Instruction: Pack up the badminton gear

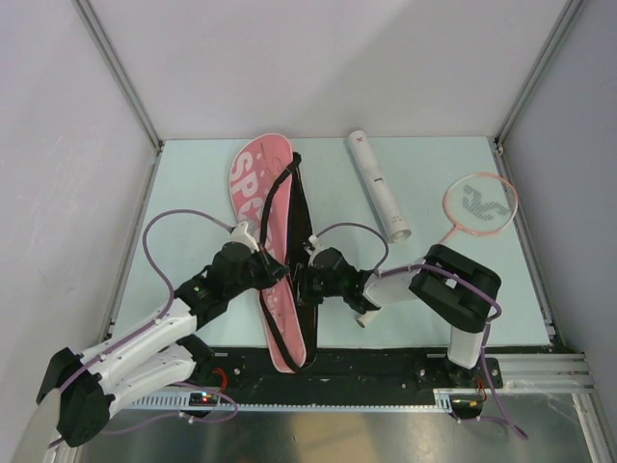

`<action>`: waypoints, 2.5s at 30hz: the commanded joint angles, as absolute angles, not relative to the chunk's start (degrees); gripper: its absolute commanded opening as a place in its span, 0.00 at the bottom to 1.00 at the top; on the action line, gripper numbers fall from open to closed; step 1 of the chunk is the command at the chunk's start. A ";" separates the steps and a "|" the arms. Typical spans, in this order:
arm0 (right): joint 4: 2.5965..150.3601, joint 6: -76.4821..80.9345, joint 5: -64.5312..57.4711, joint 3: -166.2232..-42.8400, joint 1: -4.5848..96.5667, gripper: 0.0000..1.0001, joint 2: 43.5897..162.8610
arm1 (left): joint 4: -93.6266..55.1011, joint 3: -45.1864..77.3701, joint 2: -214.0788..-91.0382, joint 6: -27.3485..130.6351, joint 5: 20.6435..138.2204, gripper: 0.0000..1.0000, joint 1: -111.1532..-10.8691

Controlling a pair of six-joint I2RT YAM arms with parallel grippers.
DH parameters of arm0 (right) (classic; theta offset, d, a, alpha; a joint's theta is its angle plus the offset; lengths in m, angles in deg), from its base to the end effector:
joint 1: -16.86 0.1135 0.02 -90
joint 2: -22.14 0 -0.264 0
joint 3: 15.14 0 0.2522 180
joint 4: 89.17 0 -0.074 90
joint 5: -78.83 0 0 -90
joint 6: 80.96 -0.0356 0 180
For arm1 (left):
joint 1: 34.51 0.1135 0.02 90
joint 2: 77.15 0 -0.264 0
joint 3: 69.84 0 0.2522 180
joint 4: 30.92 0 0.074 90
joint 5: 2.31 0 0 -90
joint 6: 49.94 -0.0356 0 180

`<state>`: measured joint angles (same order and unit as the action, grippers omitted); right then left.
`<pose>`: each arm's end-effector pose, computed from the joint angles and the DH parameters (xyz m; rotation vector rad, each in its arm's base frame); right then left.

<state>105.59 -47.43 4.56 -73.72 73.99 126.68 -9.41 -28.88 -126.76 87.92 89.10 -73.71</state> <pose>0.1841 0.3027 0.1317 -0.2054 2.4557 1.3442 0.1501 -0.1213 0.2216 -0.1837 2.2171 -0.8619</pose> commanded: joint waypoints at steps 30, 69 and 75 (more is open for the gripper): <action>32.49 -72.92 -35.80 -75.63 68.13 0.62 89.18 | -8.88 -25.90 -129.30 79.83 95.25 0.00 -73.40; 41.38 -76.25 -32.64 -66.49 51.24 0.46 103.89 | -8.52 -25.33 -126.53 77.20 93.31 0.00 -73.12; 39.44 -76.93 -37.42 -65.65 51.62 0.04 99.93 | -7.92 -24.84 -126.68 76.75 92.86 0.00 -72.38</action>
